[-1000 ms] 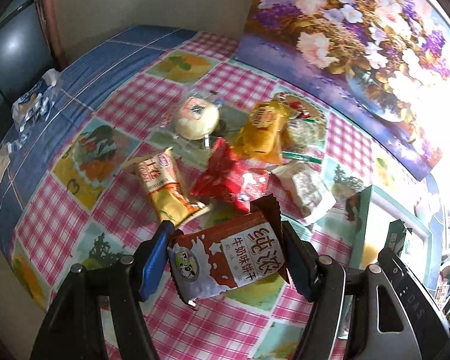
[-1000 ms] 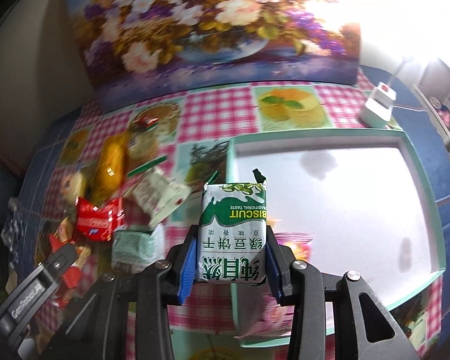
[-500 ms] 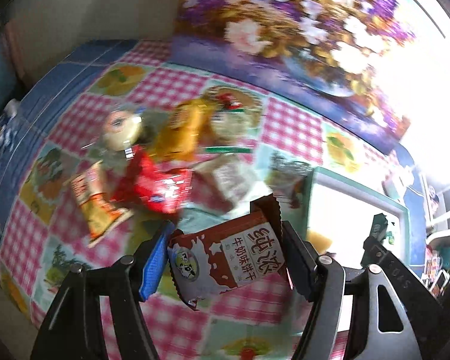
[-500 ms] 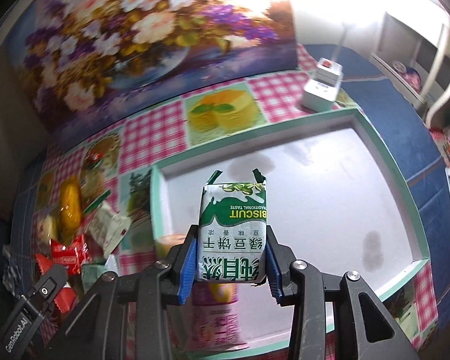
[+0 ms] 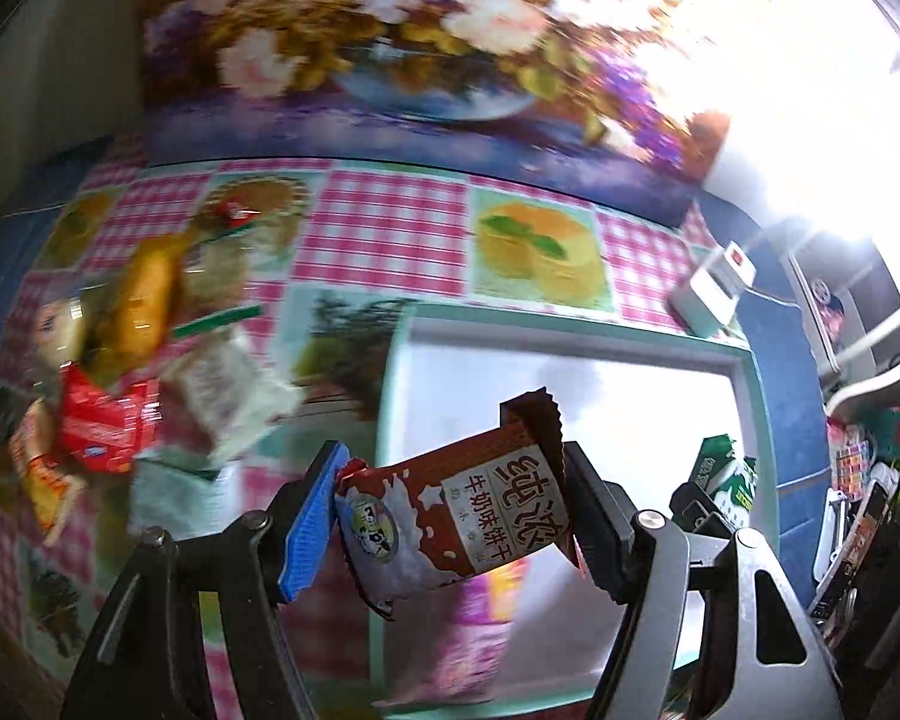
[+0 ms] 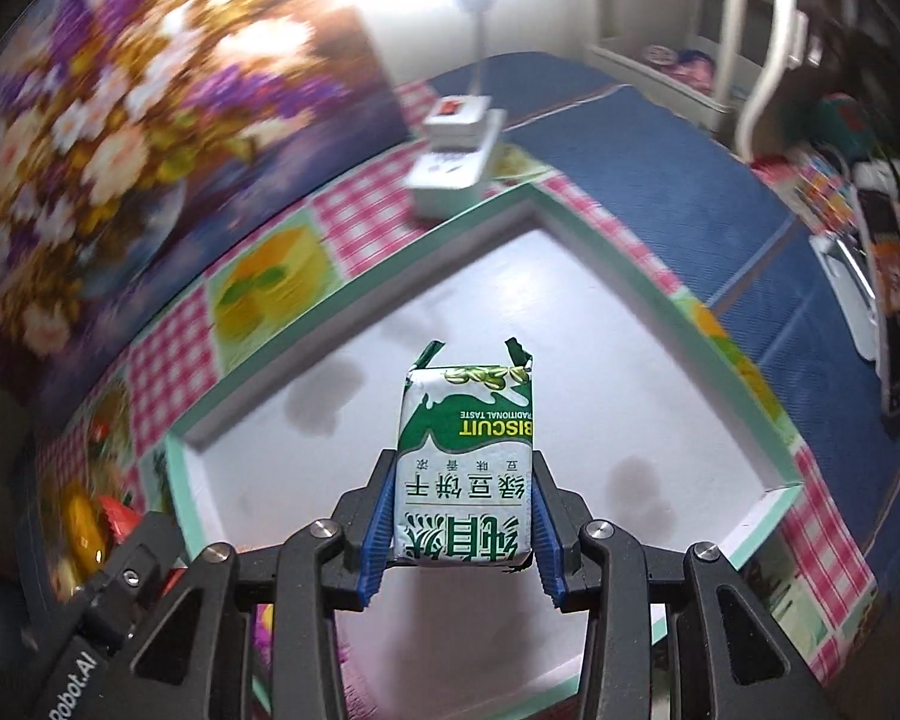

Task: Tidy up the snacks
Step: 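Carry the BISCUIT box into the tray and release while left gripper drops the milk biscuit pack there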

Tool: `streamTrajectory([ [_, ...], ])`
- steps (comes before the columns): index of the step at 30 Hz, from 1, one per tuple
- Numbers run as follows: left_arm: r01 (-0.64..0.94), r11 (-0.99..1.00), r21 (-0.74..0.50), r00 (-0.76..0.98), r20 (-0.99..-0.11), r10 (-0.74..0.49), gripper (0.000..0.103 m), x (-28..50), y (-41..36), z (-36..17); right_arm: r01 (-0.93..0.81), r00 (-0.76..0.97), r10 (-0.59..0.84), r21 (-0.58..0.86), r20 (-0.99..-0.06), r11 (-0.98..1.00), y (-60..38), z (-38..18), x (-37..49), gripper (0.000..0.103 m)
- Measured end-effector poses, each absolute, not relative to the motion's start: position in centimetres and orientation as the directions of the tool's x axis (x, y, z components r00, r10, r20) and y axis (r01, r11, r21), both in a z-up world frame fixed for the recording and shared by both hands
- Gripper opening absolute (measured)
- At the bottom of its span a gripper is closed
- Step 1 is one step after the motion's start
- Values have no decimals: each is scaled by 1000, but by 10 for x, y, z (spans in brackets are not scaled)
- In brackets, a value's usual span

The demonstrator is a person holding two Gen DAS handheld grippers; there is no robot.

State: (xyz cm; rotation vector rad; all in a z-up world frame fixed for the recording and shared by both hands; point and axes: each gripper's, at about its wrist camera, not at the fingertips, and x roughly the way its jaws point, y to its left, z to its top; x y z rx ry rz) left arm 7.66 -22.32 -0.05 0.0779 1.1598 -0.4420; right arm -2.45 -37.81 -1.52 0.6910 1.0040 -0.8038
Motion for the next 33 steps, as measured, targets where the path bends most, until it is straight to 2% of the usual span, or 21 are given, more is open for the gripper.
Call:
streamTrajectory([
  [10,428,887,-173,280,-908,-312,72,70,-276,-24,925,265,-318,147,-910,351,-422,-19,-56,43],
  [27,382,895,-232,251,-906,-342,73,78,-262,-27,924,253,-312,133,-916,359,-425,-22,-58,43],
  [33,347,902,-258,257,-898,-356,78,83,-249,-20,916,257,-310,129,-915,379,-422,-21,-55,43],
])
